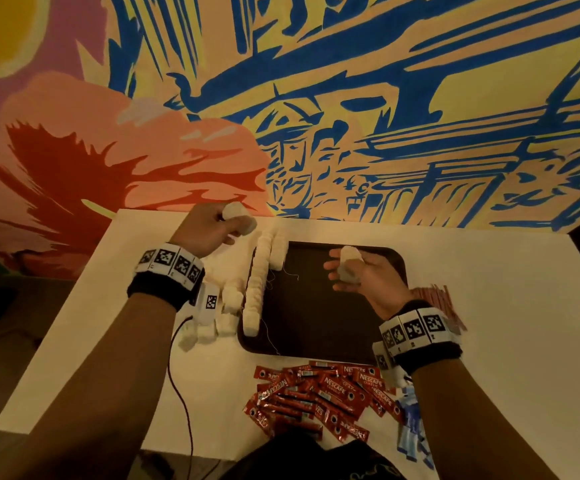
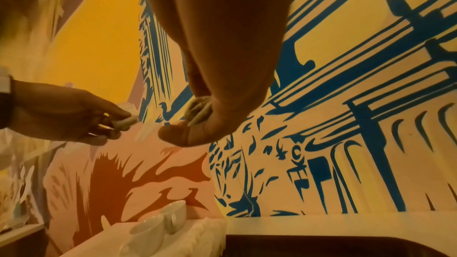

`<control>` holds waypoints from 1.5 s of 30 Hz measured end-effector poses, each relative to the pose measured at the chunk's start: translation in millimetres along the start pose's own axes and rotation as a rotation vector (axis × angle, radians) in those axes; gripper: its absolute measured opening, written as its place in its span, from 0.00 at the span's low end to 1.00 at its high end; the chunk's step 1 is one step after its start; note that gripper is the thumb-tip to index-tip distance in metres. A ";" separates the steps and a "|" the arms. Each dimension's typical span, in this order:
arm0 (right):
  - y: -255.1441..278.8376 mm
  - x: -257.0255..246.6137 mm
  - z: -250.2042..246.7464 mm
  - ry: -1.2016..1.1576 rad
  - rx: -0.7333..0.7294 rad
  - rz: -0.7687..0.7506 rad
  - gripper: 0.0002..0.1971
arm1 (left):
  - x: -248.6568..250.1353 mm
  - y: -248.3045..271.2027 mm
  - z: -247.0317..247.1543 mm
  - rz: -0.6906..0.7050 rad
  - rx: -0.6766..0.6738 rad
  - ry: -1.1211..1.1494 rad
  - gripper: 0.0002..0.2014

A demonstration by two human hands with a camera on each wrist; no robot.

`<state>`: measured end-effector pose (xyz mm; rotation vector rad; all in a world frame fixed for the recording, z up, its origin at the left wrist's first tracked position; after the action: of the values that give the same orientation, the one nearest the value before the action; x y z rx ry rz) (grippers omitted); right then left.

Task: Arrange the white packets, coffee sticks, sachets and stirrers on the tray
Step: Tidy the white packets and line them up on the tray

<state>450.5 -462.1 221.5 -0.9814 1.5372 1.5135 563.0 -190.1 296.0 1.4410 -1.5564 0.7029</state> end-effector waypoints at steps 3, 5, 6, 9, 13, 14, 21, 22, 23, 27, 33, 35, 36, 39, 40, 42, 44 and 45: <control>-14.0 6.4 9.1 0.023 0.000 0.031 0.12 | -18.5 -28.8 23.4 -0.015 -0.094 -0.087 0.10; -21.1 7.8 13.7 0.027 0.017 0.045 0.12 | -37.2 -44.9 41.0 -0.035 -0.148 -0.183 0.10; -24.6 9.0 15.6 0.029 0.028 0.055 0.12 | -47.1 -52.3 50.3 -0.036 -0.179 -0.247 0.10; -34.6 14.2 19.4 0.018 0.060 0.080 0.13 | -81.8 -67.1 81.0 -0.052 -0.292 -0.430 0.09; -45.7 21.3 19.9 0.055 0.102 0.115 0.14 | -125.5 -74.8 118.5 -0.105 -0.439 -0.587 0.05; -48.1 23.6 20.2 0.069 0.100 0.123 0.14 | -134.9 -77.5 125.0 -0.116 -0.462 -0.604 0.05; -63.4 43.5 23.0 0.126 0.113 0.183 0.15 | -165.8 -99.9 152.8 -0.087 -0.545 -0.663 0.11; -66.4 45.9 25.1 0.127 0.117 0.193 0.15 | -167.6 -103.4 154.2 -0.078 -0.551 -0.669 0.12; -69.1 48.0 27.1 0.128 0.120 0.201 0.15 | -168.5 -107.2 155.2 -0.063 -0.553 -0.675 0.13; -80.5 51.6 33.5 0.134 0.128 0.217 0.15 | -166.2 -124.9 157.0 -0.010 -0.553 -0.728 0.14; -91.0 48.9 36.2 0.134 0.133 0.207 0.15 | -159.3 -143.7 162.0 0.051 -0.581 -0.805 0.15; -93.2 48.4 36.6 0.136 0.127 0.206 0.16 | -157.0 -148.4 165.6 0.083 -0.596 -0.835 0.15; -93.9 47.4 37.6 0.133 0.122 0.206 0.16 | -155.4 -150.7 167.4 0.098 -0.605 -0.850 0.15; -94.0 43.6 42.3 0.090 0.100 0.211 0.16 | -152.2 -155.3 171.1 0.141 -0.618 -0.893 0.16; -93.9 43.2 44.0 0.062 0.094 0.222 0.17 | -150.5 -155.9 170.7 0.158 -0.610 -0.906 0.15; -92.2 44.2 47.6 -0.032 0.078 0.265 0.18 | -145.8 -156.1 169.3 0.222 -0.566 -0.952 0.12; -89.2 45.7 51.5 -0.087 0.037 0.299 0.17 | -139.9 -154.4 164.3 0.279 -0.491 -0.980 0.12; -87.3 45.4 52.5 -0.100 0.021 0.302 0.17 | -139.4 -153.6 161.3 0.284 -0.465 -0.989 0.15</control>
<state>510.3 -410.8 142.6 -0.6719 1.6812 1.7205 669.1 -288.3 76.6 1.2570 -2.4898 -0.3175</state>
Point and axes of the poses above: each hand's wrist, its own y-axis away from the middle knuckle, its own z-axis out of the palm, x = y × z, the point moved 10 cm from there along -y, towards the middle knuckle, and after that the axes turned 4 degrees about y, right-handed, at the moved point
